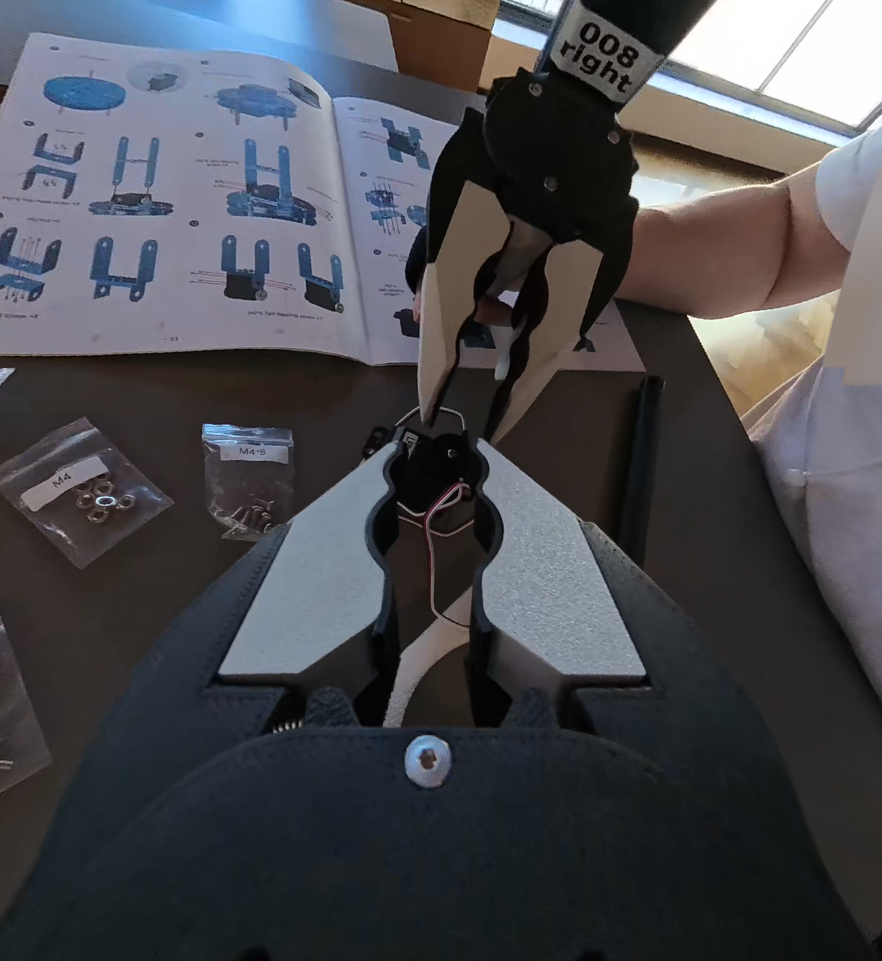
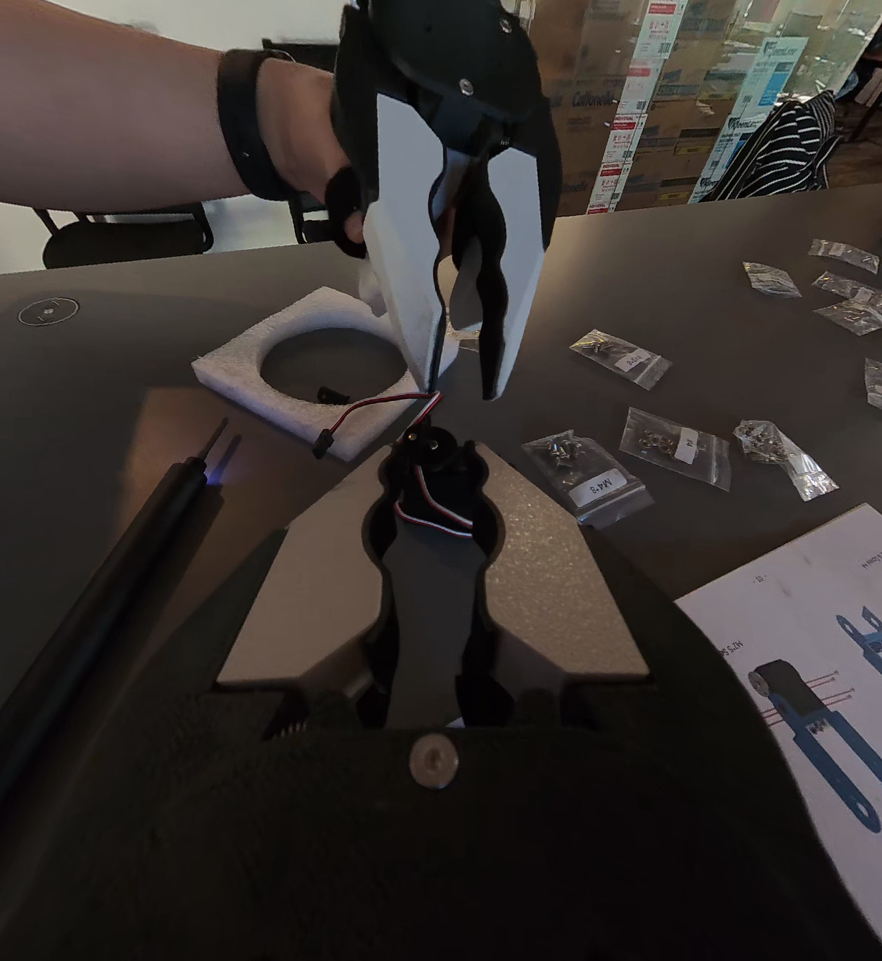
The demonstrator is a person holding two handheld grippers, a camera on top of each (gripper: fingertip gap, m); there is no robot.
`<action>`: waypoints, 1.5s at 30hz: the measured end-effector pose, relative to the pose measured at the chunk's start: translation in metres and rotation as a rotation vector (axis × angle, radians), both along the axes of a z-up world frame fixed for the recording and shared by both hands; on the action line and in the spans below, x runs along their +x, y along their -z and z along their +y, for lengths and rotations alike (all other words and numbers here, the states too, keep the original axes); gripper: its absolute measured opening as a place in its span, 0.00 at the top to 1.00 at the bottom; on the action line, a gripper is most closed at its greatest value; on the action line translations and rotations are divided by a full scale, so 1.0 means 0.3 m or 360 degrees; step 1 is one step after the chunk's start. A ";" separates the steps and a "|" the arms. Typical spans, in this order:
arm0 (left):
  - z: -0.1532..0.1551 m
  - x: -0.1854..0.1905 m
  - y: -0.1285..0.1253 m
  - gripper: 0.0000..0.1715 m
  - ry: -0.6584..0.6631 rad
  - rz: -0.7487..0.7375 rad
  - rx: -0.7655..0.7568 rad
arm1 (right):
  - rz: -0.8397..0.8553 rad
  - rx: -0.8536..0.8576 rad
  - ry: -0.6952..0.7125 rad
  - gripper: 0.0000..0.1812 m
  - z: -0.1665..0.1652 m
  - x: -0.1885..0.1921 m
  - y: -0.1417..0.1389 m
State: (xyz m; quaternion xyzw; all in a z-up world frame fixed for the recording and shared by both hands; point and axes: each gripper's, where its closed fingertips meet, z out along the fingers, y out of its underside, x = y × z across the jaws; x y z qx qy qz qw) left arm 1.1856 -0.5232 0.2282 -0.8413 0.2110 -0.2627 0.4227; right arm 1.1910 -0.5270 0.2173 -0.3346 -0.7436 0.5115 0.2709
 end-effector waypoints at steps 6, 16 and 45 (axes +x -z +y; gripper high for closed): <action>-0.020 0.028 0.022 0.85 0.0113 0.0041 -0.0009 | -0.0001 0.0022 -0.0014 0.88 0.000 0.008 0.002; -0.015 0.050 0.072 0.84 0.0205 0.0211 -0.0009 | -0.0015 0.0137 0.0008 0.88 0.004 -0.003 0.028; 0.010 0.005 0.046 0.87 0.0621 0.0166 0.0159 | -0.0302 -0.0082 0.1093 0.82 0.050 0.035 0.053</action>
